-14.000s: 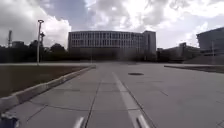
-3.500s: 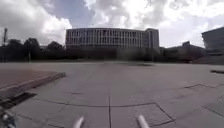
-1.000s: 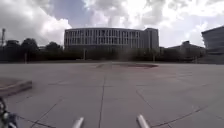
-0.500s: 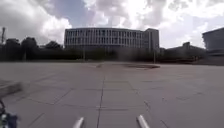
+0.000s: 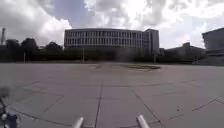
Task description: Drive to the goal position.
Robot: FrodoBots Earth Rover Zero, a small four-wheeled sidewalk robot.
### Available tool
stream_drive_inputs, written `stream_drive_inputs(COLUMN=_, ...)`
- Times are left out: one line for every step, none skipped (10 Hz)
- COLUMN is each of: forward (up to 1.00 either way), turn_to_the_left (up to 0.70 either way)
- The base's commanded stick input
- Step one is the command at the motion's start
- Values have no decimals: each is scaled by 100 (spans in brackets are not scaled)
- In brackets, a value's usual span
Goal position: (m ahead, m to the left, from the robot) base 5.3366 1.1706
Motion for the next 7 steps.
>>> stream_drive_inputs(forward=70, turn_to_the_left=1)
stream_drive_inputs(forward=70, turn_to_the_left=24)
stream_drive_inputs(forward=70, turn_to_the_left=24)
stream_drive_inputs(forward=70, turn_to_the_left=0)
stream_drive_inputs(forward=70, turn_to_the_left=0)
stream_drive_inputs(forward=70, turn_to_the_left=0)
stream_drive_inputs(forward=70, turn_to_the_left=0)
